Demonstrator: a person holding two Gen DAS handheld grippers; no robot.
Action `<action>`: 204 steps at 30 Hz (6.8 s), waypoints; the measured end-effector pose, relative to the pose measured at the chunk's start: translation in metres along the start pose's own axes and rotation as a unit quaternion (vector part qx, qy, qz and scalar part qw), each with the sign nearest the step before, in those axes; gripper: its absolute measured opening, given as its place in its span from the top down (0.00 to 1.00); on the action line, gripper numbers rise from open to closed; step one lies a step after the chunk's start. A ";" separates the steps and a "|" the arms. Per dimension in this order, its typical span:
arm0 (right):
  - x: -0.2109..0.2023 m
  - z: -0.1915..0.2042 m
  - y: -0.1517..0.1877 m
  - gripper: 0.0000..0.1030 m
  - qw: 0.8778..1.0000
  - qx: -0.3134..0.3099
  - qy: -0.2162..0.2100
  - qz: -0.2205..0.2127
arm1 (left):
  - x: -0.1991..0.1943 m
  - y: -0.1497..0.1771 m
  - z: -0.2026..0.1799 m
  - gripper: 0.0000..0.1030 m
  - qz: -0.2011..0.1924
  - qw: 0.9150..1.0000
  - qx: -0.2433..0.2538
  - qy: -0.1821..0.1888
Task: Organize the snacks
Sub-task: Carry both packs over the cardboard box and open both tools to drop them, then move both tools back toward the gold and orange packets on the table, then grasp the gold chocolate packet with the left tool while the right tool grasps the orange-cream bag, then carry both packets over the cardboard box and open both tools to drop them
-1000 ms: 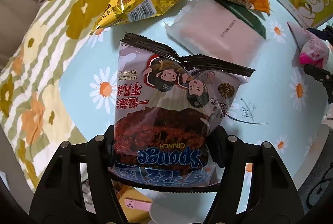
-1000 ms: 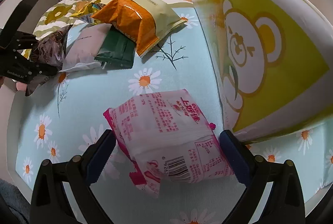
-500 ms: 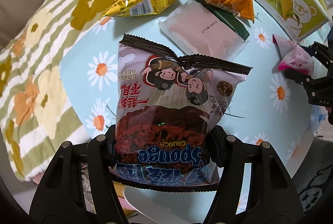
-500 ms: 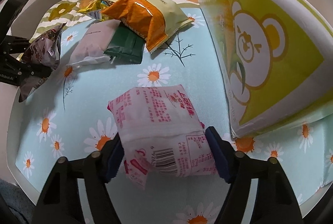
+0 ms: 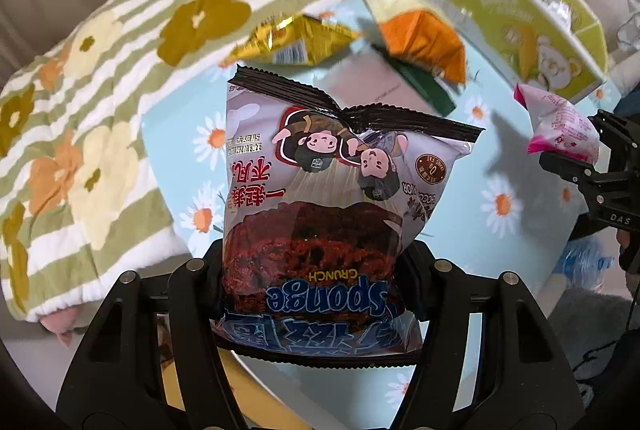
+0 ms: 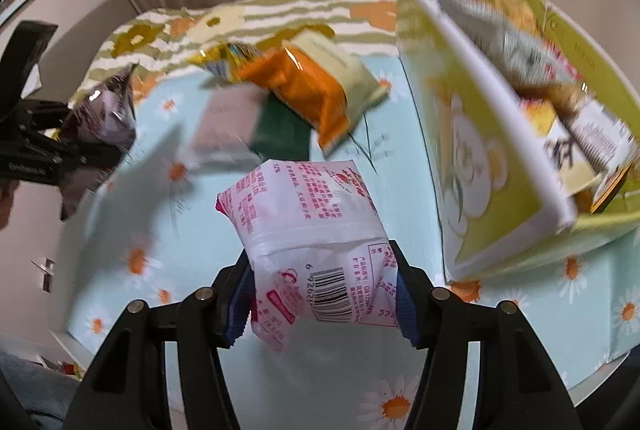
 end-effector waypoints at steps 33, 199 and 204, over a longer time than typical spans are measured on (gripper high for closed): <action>-0.161 -0.170 -0.149 0.46 0.991 -0.002 -0.053 -0.125 | -0.089 -0.232 -0.196 0.41 -0.145 0.984 -0.101 0.006; 0.093 0.049 -0.121 0.41 0.921 -0.313 -0.005 0.232 | 0.048 -0.107 0.040 0.43 0.021 0.980 0.181 0.083; 0.050 0.056 -0.134 0.41 0.944 -0.263 -0.031 0.197 | 0.008 -0.110 0.037 0.43 -0.006 0.983 0.174 0.063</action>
Point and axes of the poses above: each gripper's, at about its wrist camera, not at the fingertips, and x roughly the way its jaws point, z to its left, y to its underside, the point moved 8 cm from there along x, roughly the way its jaws point, and after that the axes turned 9 degrees about x, right-handed, at the moved point
